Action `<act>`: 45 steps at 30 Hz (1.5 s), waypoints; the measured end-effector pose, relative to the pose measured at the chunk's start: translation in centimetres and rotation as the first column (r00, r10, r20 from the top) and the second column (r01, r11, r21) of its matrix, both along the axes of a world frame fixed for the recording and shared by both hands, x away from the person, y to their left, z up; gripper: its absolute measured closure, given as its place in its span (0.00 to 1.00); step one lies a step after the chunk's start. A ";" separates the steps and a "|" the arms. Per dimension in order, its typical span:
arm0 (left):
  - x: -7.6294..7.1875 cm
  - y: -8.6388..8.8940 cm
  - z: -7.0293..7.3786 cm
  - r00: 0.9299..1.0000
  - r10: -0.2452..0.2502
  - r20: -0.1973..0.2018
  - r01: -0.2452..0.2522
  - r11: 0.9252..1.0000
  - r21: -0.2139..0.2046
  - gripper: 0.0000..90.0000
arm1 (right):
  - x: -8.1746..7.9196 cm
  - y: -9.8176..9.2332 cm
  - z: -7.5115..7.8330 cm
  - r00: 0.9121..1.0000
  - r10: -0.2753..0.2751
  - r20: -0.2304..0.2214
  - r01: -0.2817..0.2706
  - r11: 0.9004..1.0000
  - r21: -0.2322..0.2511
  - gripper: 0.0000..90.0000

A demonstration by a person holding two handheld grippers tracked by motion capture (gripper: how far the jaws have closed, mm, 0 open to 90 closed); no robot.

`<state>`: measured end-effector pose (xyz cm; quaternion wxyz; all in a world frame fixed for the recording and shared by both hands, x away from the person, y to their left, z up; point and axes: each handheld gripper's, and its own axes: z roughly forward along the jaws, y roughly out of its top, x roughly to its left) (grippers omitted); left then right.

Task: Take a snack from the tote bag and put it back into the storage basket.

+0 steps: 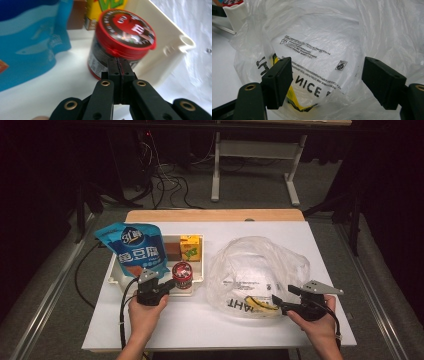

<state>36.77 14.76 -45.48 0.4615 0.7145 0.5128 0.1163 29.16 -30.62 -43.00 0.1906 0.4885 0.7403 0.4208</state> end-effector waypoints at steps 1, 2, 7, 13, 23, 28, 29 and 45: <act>0.3 0.0 -0.1 1.000 0.007 0.002 -0.007 1.000 -0.003 1.00 | 0.0 0.0 0.0 1.000 0.000 -0.002 0.000 1.000 0.000 0.28; 0.5 0.0 -0.1 1.000 0.012 0.002 -0.012 1.000 -0.008 1.00 | 0.1 0.1 -0.1 1.000 -0.002 -0.005 0.002 1.000 0.000 0.28; 2.1 -0.3 -0.3 0.999 0.034 -0.005 -0.035 0.999 -0.035 1.00 | 0.0 0.4 -0.1 1.000 0.008 -0.009 -0.008 1.000 -0.010 0.28; 3.4 -0.9 -0.7 0.997 0.066 -0.028 -0.067 0.997 -0.042 1.00 | 0.0 0.2 -0.3 1.000 0.001 -0.011 -0.001 1.000 -0.008 0.28; 4.2 -2.3 -1.4 0.998 0.045 -0.048 -0.046 0.999 -0.023 1.00 | -0.3 0.0 -0.2 1.000 -0.016 -0.012 0.015 1.000 -0.004 0.28; 3.3 -2.5 -1.5 0.997 -0.004 -0.071 0.002 1.000 -0.021 1.00 | -0.3 -0.1 -0.2 1.000 -0.016 -0.009 0.016 1.000 -0.002 0.29; 3.2 -2.7 -1.5 0.998 -0.016 -0.068 0.015 1.000 -0.019 1.00 | -0.2 -0.2 -0.2 1.000 -0.015 -0.008 0.015 1.000 -0.007 0.29; 3.6 -5.4 -1.6 0.994 -0.097 -0.042 0.097 0.995 -0.007 1.00 | -0.2 -0.4 -0.3 1.000 -0.026 -0.012 0.025 1.000 -0.012 0.29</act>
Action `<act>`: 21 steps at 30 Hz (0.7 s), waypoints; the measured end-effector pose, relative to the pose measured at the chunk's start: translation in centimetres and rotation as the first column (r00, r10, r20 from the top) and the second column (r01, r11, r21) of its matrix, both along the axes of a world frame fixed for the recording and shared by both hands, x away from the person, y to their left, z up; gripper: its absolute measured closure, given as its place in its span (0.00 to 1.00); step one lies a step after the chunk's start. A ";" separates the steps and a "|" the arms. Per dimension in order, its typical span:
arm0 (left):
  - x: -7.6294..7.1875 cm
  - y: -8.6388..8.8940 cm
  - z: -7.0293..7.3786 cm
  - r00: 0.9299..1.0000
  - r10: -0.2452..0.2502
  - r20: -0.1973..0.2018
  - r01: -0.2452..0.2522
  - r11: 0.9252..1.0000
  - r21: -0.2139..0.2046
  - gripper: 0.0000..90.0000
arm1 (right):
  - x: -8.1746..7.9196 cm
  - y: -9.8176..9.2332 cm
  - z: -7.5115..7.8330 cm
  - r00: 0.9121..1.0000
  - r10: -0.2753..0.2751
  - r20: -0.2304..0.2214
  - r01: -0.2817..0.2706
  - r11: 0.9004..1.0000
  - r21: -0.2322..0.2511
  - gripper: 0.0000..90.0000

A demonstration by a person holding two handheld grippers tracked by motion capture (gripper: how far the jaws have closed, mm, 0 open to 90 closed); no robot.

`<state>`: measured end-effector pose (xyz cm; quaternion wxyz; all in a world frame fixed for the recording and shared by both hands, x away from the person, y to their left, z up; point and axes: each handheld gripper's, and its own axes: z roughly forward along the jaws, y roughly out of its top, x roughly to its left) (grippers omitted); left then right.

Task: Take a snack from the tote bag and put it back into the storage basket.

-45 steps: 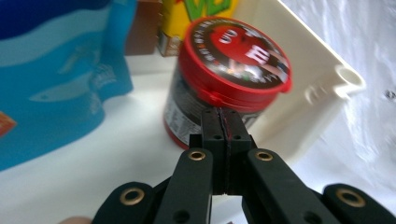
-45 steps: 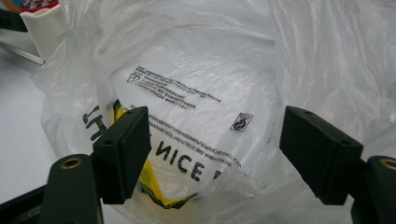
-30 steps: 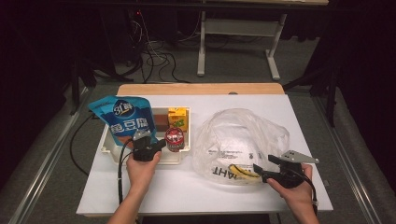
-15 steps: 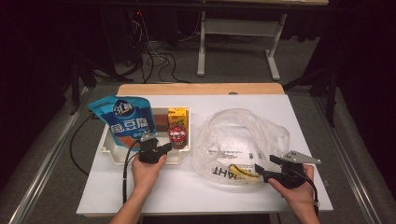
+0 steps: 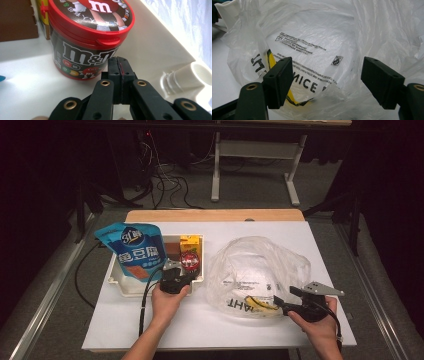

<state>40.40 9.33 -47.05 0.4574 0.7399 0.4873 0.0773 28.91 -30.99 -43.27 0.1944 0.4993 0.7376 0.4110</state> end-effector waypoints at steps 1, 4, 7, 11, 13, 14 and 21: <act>-0.1 0.1 0.0 1.000 0.007 0.006 -0.007 1.000 0.004 1.00 | 0.0 0.0 0.0 1.000 -0.001 0.003 0.001 1.000 0.001 0.29; -1.0 1.3 0.4 0.999 0.036 0.038 -0.036 0.999 0.009 0.97 | -0.1 -0.1 0.1 1.000 -0.007 0.003 0.007 1.000 0.011 0.29; -2.0 2.6 0.9 0.994 0.073 0.085 -0.076 0.997 0.034 0.84 | -0.1 -0.3 0.1 1.000 -0.012 0.006 0.012 1.000 0.018 0.29; -3.6 3.8 1.7 0.991 0.101 0.091 -0.104 0.994 0.033 0.61 | -0.2 -0.5 0.3 1.000 -0.014 0.019 0.014 1.000 0.022 0.28; -4.5 4.1 2.3 0.987 0.106 0.118 -0.111 0.993 0.041 0.55 | -0.2 -0.7 0.4 1.000 -0.017 0.026 0.016 1.000 0.023 0.27; -4.9 4.2 2.6 0.987 0.095 0.128 -0.101 0.994 0.043 0.52 | -0.3 -0.8 0.4 0.999 -0.020 0.028 0.019 0.999 0.027 0.27; -6.3 4.7 3.6 0.986 0.032 0.165 -0.043 0.997 0.062 0.11 | -0.2 -1.0 0.2 0.999 -0.012 0.034 0.011 0.999 0.031 0.25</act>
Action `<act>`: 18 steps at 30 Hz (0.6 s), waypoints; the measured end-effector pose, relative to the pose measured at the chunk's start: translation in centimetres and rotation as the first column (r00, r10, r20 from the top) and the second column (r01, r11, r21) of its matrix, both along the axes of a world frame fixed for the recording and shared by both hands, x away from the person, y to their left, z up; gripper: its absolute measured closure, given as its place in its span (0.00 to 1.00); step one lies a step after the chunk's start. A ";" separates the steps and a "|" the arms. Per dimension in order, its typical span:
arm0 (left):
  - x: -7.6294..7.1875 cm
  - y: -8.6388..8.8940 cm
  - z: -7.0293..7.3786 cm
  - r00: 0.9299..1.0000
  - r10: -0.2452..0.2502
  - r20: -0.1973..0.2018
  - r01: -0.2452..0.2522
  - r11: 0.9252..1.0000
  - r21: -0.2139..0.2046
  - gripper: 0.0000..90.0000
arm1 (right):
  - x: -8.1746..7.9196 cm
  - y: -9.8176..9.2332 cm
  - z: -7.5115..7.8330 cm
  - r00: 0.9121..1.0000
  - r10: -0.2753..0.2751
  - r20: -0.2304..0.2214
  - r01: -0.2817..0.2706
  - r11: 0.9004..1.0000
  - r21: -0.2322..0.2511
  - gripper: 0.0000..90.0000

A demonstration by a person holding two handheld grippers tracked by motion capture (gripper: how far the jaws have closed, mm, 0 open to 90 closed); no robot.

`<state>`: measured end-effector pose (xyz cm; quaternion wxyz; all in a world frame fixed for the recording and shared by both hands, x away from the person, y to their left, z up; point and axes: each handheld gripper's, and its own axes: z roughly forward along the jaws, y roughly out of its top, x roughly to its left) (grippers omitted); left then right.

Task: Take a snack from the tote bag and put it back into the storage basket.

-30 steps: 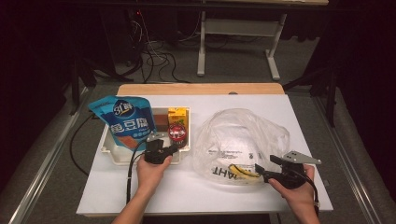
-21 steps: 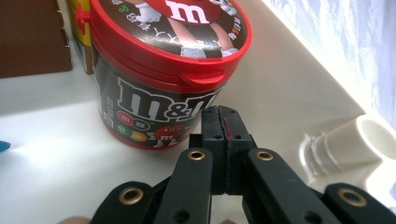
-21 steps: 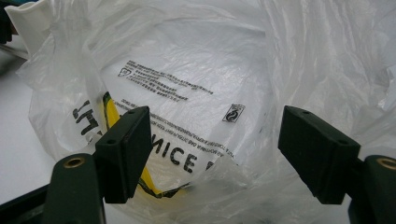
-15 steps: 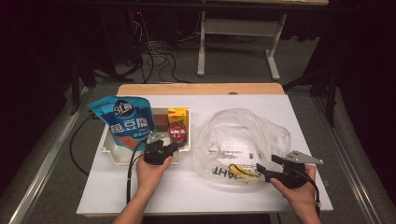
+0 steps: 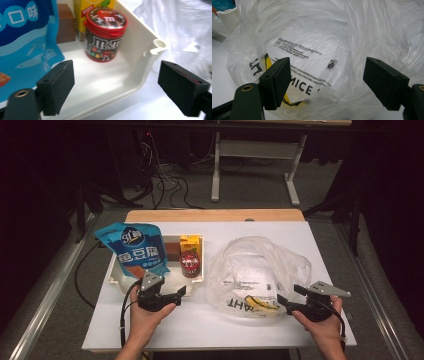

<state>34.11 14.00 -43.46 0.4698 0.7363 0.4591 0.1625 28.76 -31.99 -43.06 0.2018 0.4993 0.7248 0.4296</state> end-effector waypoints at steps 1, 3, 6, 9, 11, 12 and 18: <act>0.0 0.3 0.1 1.000 0.002 0.004 -0.002 1.000 -0.010 0.06 | 0.0 0.0 0.0 1.000 0.000 -0.002 0.000 1.000 0.005 0.24; -0.2 1.0 0.2 1.000 -0.005 0.007 0.006 0.999 -0.037 0.03 | -0.1 -0.1 0.0 1.000 0.005 0.019 -0.005 1.000 0.005 0.28; -1.1 1.9 0.3 0.999 -0.016 0.042 0.018 0.999 -0.045 0.00 | -0.1 -0.4 -0.2 1.000 -0.003 0.027 0.002 1.000 0.006 0.25; -1.9 2.9 0.3 0.997 -0.021 0.070 0.024 0.999 -0.045 0.00 | -0.2 -0.8 -0.1 0.999 -0.011 0.030 0.010 1.000 0.015 0.22; -2.3 4.0 0.3 0.996 -0.010 0.084 0.016 0.997 -0.071 0.00 | -0.3 -1.1 0.1 1.000 -0.017 0.023 0.016 1.000 0.022 0.19; -2.4 4.5 0.3 0.996 -0.010 0.086 0.017 0.996 -0.088 0.00 | -0.4 -1.2 0.1 1.000 -0.016 0.024 0.015 1.000 0.022 0.17; -3.2 6.8 -0.2 0.996 0.036 0.078 -0.033 0.998 -0.047 0.02 | -1.3 -2.0 0.2 1.000 -0.005 0.027 0.005 1.000 0.010 0.14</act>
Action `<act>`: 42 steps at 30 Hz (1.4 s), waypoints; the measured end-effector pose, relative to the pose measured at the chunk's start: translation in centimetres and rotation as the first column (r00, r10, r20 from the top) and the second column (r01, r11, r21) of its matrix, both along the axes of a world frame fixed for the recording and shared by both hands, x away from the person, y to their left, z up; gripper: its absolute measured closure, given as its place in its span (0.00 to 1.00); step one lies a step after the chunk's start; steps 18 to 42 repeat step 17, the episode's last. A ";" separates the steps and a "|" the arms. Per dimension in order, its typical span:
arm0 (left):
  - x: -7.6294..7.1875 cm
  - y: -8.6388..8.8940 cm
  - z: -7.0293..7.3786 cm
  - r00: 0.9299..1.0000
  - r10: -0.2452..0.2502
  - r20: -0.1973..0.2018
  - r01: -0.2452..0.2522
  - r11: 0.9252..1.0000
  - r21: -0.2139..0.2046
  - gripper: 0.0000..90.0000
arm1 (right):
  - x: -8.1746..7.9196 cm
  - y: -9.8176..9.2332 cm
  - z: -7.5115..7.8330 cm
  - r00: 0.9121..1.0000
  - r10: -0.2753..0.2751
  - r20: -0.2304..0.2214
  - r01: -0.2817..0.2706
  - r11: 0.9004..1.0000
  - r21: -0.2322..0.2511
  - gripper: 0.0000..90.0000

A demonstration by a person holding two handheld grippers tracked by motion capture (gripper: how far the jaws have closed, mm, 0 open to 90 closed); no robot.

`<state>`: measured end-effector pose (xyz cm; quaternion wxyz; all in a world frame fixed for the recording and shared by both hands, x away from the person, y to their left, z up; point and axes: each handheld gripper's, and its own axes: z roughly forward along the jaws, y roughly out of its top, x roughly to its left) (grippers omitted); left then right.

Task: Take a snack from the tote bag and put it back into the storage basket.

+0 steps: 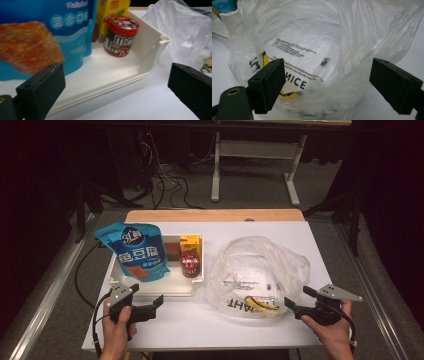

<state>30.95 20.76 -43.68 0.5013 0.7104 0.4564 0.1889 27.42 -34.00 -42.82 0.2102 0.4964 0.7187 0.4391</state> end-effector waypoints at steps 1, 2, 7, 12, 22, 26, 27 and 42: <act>-0.1 0.3 0.0 1.000 0.011 0.002 -0.011 1.000 0.002 0.02 | -0.1 -0.2 0.0 1.000 0.000 0.005 0.000 1.000 -0.003 0.14; -0.1 0.7 -0.1 1.000 0.018 0.005 -0.018 1.000 0.008 0.03 | -0.3 -0.5 0.0 1.000 -0.005 0.004 0.005 1.000 -0.005 0.14; -0.1 2.1 -0.9 0.999 0.047 -0.017 -0.046 0.998 0.029 0.06 | -1.1 -2.1 -0.2 0.999 -0.029 0.017 0.029 1.000 -0.002 0.13; -0.4 3.2 -1.0 0.998 0.063 -0.026 -0.062 0.998 0.032 0.06 | -1.4 -3.7 -0.5 0.997 -0.071 0.016 0.070 0.997 0.012 0.13; -0.4 3.7 -1.1 0.995 0.096 -0.037 -0.095 0.995 0.043 0.08 | -1.3 -4.2 -0.5 0.995 -0.094 0.016 0.094 0.995 0.017 0.13; -0.4 3.7 -1.1 0.995 0.096 -0.037 -0.095 0.995 0.043 0.08 | -1.3 -4.2 -0.5 0.995 -0.094 0.016 0.094 0.995 0.017 0.13; -0.4 3.7 -1.1 0.995 0.096 -0.037 -0.095 0.995 0.043 0.08 | -1.3 -4.2 -0.5 0.995 -0.094 0.016 0.094 0.995 0.017 0.13; -0.4 3.7 -1.1 0.995 0.096 -0.037 -0.095 0.995 0.043 0.08 | -1.3 -4.2 -0.5 0.995 -0.094 0.016 0.094 0.995 0.017 0.13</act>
